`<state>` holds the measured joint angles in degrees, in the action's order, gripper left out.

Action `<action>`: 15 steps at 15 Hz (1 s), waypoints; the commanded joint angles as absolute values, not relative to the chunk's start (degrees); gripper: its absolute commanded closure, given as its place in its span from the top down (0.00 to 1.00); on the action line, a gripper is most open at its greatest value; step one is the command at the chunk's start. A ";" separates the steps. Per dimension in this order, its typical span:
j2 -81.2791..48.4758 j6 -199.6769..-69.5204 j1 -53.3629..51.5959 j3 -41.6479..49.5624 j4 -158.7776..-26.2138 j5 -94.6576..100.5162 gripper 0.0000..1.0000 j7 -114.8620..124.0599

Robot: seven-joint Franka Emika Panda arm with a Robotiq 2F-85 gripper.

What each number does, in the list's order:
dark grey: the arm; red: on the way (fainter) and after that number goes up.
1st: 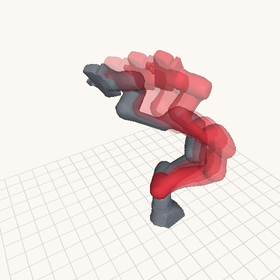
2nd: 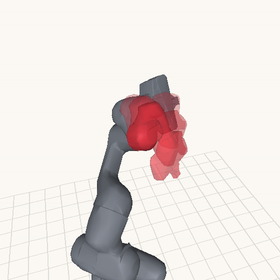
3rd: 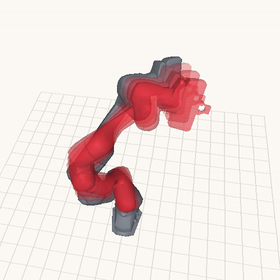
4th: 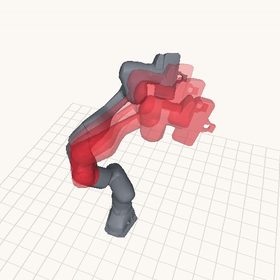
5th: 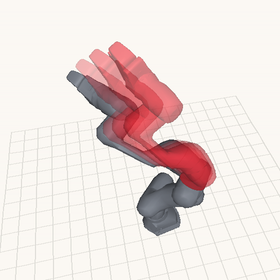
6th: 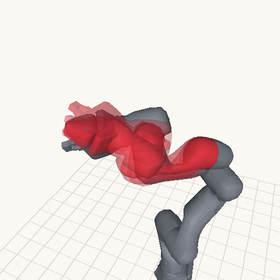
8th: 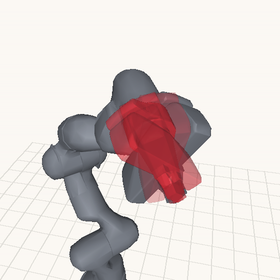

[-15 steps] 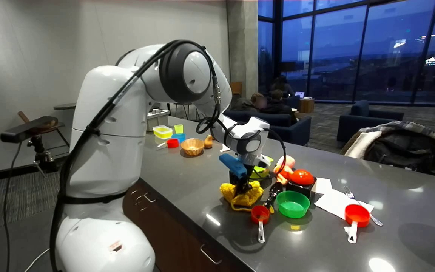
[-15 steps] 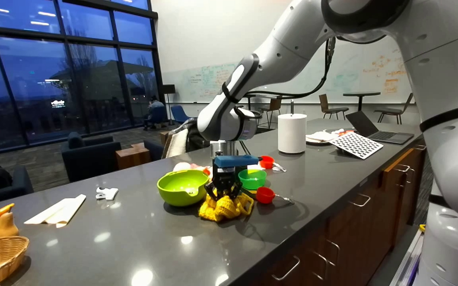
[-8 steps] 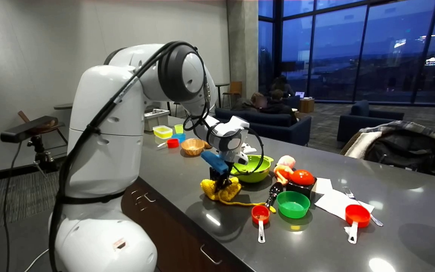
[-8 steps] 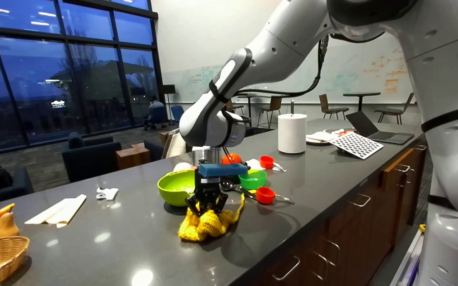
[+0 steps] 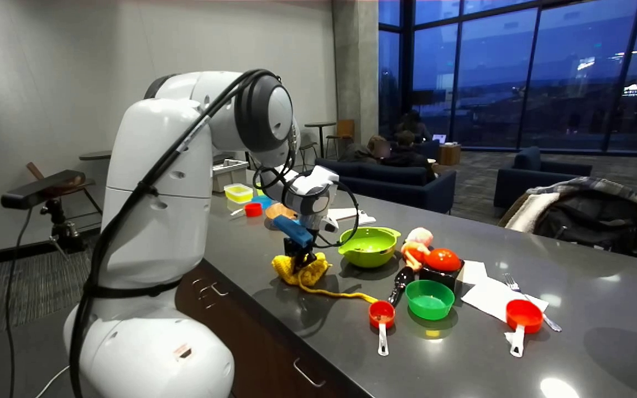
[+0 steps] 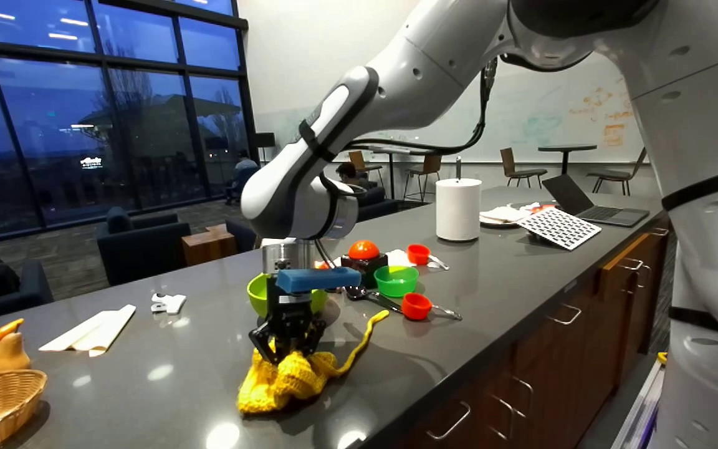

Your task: Use the cloth to wipe the surface of the counter

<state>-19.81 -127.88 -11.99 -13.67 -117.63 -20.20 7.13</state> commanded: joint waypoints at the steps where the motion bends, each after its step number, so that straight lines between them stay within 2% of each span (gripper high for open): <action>1: -20.62 -126.74 -12.57 -14.58 -116.34 -21.03 0.05 5.88; 15: -13.43 -130.13 -9.42 -13.89 -132.51 -35.76 0.05 6.89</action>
